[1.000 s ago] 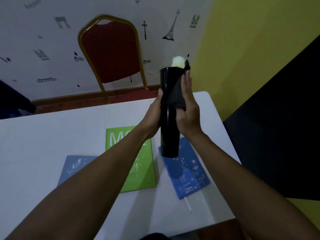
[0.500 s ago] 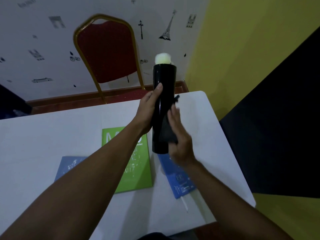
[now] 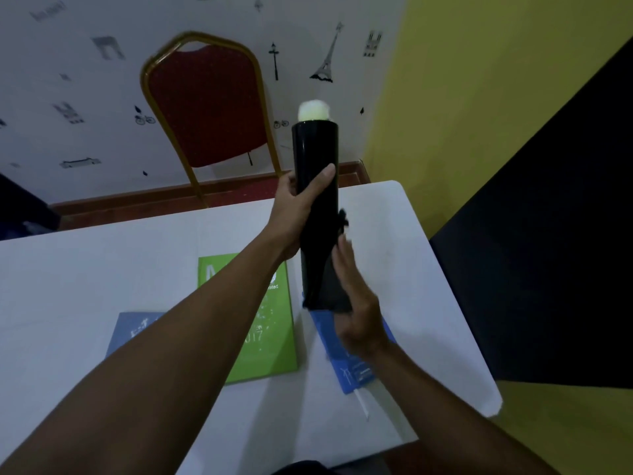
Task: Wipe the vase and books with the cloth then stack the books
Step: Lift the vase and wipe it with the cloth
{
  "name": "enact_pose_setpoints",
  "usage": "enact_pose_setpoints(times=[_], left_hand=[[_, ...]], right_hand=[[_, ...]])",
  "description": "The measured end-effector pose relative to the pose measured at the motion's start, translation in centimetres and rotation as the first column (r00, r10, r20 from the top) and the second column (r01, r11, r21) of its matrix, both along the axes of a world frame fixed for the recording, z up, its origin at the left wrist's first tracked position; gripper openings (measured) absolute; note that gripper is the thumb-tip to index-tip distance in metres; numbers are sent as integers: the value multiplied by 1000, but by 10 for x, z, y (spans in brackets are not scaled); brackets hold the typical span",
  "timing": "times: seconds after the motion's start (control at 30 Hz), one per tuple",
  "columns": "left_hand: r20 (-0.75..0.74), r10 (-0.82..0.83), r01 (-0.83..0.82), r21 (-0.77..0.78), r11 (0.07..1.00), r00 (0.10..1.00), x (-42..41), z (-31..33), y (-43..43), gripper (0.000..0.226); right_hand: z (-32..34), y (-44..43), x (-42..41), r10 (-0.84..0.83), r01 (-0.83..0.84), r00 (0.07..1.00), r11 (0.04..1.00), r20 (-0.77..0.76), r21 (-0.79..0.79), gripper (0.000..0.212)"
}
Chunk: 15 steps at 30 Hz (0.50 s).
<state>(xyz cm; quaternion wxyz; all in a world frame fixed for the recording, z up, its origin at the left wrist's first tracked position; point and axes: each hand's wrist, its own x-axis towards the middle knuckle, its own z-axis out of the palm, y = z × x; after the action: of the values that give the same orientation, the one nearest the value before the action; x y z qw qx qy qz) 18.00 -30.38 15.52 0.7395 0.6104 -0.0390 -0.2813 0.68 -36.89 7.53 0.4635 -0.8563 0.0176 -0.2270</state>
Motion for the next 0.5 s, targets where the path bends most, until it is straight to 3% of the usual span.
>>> enact_pose_setpoints(times=[0.13,0.33,0.5], left_hand=[[-26,67,-67,3,998,997,4,-5,0,74],[-1,-216,215,-84,973,976,-12,-7,0,47],[-58,-161,154,-107,982,985,-21,-8,2,39]], right_hand=[[-7,2,-12,-16,16,1000,1000,3,20,70],[58,-30,68,-172,164,980,982,100,90,72],[83,-38,97,-177,172,982,982,71,75,84]])
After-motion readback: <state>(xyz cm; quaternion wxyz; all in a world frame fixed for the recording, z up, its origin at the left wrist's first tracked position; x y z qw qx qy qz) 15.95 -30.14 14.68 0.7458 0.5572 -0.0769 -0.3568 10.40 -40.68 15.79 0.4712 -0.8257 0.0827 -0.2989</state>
